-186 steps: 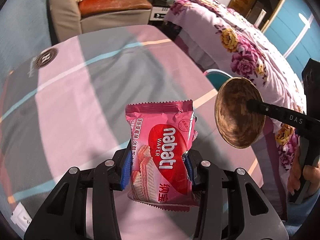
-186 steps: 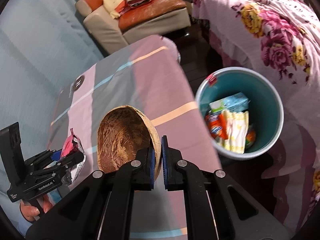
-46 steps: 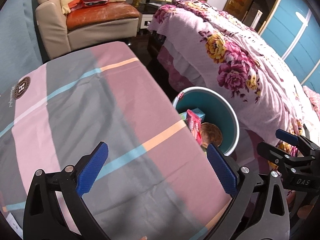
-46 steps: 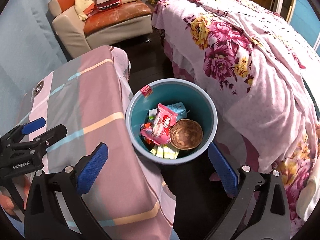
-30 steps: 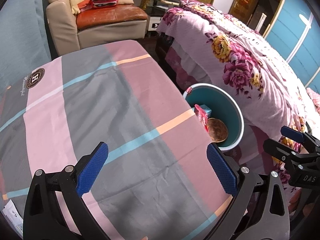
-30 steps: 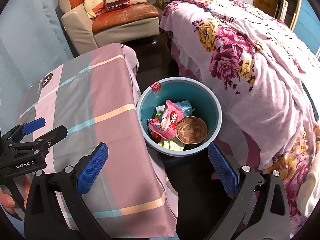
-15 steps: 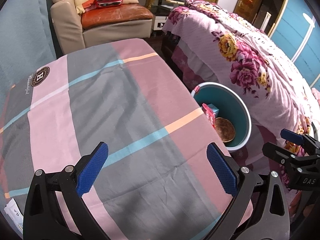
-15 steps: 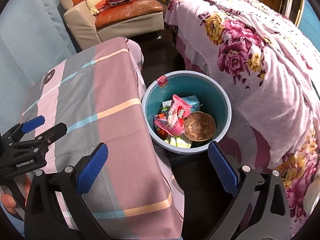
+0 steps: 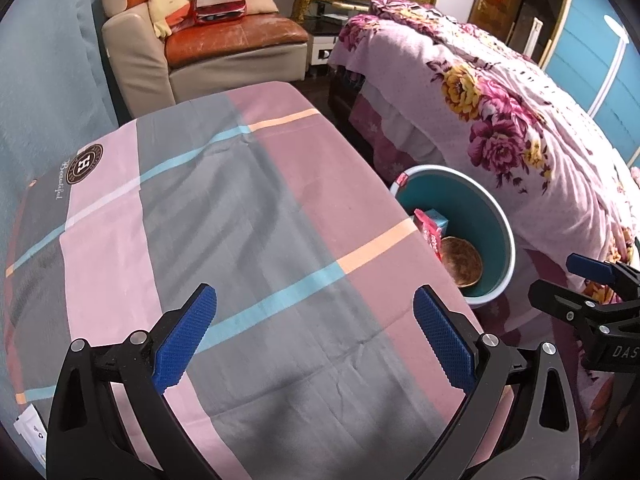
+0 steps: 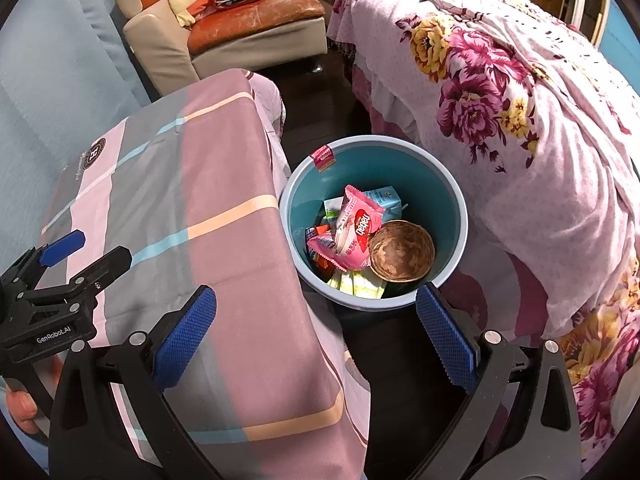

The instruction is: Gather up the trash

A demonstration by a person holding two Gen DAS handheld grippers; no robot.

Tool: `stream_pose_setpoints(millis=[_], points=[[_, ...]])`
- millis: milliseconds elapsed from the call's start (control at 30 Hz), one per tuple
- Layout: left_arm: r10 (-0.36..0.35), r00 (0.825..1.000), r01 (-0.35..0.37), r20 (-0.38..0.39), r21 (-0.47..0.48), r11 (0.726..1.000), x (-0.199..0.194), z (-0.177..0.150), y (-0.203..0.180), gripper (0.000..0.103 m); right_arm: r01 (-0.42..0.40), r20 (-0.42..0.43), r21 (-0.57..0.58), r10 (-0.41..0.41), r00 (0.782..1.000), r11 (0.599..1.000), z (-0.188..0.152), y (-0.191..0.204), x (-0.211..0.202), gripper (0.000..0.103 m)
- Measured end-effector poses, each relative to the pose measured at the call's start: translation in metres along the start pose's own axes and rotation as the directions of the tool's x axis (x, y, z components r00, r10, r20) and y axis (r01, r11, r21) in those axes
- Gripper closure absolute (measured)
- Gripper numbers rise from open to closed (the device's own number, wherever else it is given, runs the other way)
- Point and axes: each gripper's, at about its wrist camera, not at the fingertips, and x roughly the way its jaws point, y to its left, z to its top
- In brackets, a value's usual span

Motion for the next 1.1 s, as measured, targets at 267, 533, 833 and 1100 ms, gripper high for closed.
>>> stream_pose_setpoints(millis=[267,533,833,1100], points=[[0.012,1.000,-0.012,-0.007,-0.003,1.000,0.005,0.003,0.001,0.004,-0.002,-0.009,0.007,0.002,1.000,1.000,0.003,-0.003,0.005,0.007],[0.015,1.000,-0.015,-0.010,-0.002,1.000,0.007,0.004,0.002,0.004,-0.001,-0.012,0.007,0.001,1.000,1.000,0.005,-0.004,0.007,0.007],[0.015,1.000,-0.015,-0.014,-0.001,1.000,0.010,0.004,0.002,0.004,-0.002,-0.016,0.007,0.003,1.000,1.000,0.007,-0.005,0.010,0.007],[0.017,1.000,-0.017,-0.016,0.001,1.000,0.013,0.003,0.003,0.004,-0.002,-0.020,0.011,0.002,1.000,1.000,0.007,-0.007,0.015,0.007]])
